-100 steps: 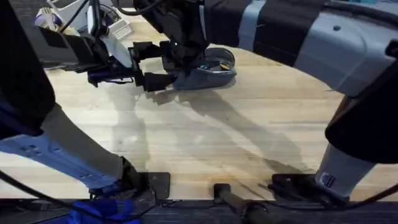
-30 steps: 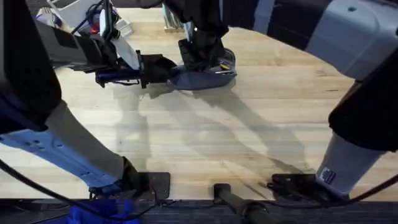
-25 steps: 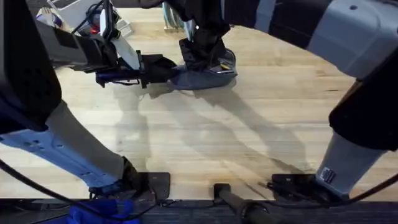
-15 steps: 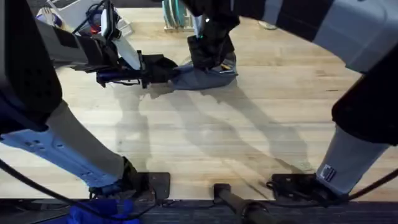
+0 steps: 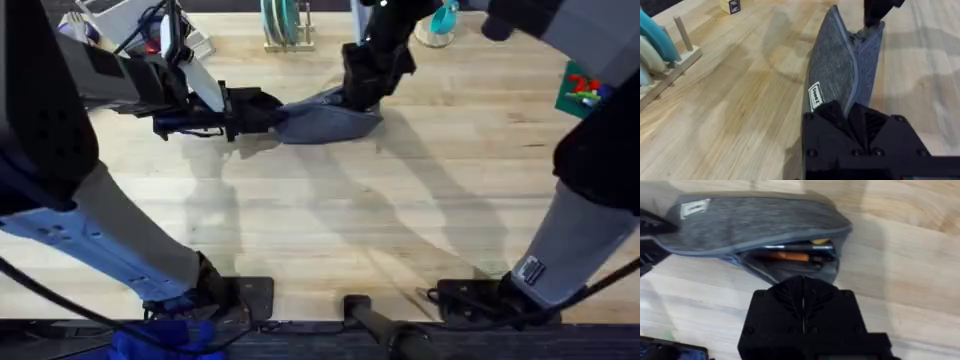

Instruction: Unzip the bag, pick up the pens from the table one at a time and place them inside, then zip the bag closed.

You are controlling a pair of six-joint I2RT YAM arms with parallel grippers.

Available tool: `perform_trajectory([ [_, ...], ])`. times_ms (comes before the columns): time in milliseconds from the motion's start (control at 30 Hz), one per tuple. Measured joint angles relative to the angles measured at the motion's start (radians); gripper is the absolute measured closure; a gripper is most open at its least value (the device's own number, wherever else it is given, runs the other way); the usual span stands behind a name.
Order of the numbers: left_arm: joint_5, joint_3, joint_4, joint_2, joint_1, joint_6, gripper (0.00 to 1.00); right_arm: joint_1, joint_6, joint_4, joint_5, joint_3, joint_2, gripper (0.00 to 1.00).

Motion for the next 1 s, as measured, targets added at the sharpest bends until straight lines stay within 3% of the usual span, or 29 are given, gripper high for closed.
perform_trajectory([
  [1000,-0.001,0.000,0.000,0.000,0.004,0.000,0.959,-0.087,-0.034,-0.068,0.074,0.000,-0.008,0.972],
])
